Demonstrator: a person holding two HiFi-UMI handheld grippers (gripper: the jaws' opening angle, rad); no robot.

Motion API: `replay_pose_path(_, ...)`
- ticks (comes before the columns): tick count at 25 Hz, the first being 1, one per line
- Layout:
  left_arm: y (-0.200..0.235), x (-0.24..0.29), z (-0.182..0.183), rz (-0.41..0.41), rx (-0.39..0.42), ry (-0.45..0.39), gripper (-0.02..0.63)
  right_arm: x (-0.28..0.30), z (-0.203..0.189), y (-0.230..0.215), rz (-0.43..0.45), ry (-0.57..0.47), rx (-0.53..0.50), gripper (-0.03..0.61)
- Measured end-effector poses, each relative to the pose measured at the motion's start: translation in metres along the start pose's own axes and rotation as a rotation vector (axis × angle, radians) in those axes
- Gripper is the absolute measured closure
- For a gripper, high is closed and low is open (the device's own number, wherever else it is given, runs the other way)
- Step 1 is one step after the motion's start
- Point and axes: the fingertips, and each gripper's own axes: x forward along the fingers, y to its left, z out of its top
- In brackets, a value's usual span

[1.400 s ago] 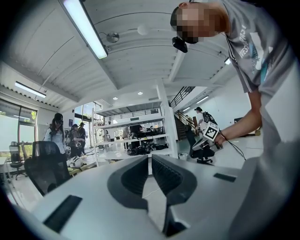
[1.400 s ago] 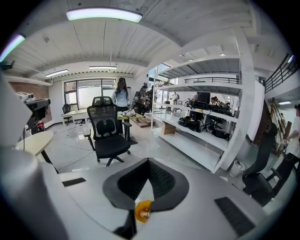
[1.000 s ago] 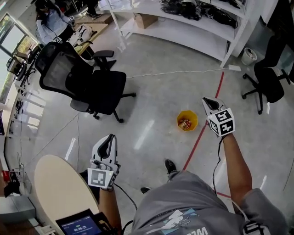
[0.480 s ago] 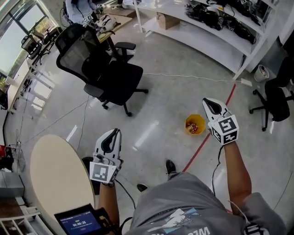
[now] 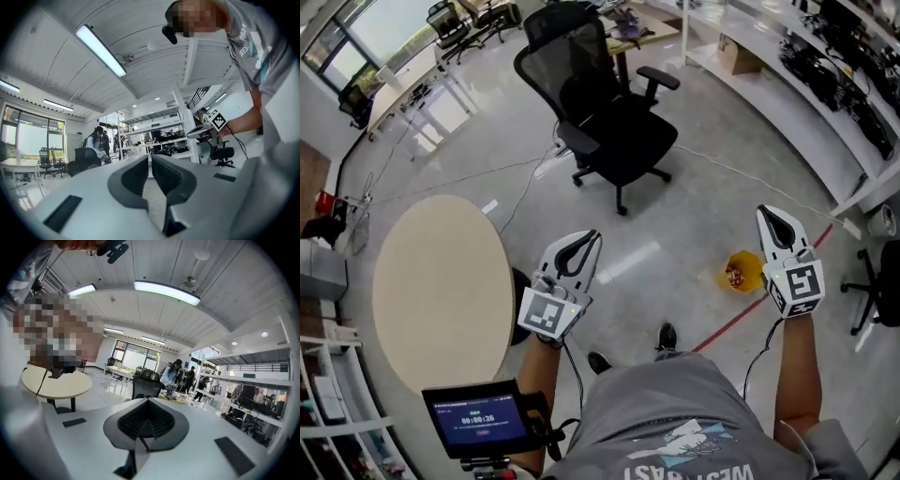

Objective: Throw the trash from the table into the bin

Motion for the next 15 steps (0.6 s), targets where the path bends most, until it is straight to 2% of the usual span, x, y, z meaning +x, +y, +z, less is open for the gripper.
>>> replay_pose_path(3,0.019,-0.013,0.002,0.036,0.001,-0.043,0.548,0.021,0.015,0.028,0.044,-0.020,-0.023,0.572)
replay_pose_path(9,0.102,-0.122,0.021,0.111,-0.014,-0.101,0.548,0.068,0.099,0.150,0.127,-0.047,-0.059,0.572)
replay_pose_path(15,0.115,-0.157,0.001,0.174,0.006,-0.118,0.548,0.087,0.107,0.193,0.182,-0.093,-0.097,0.572)
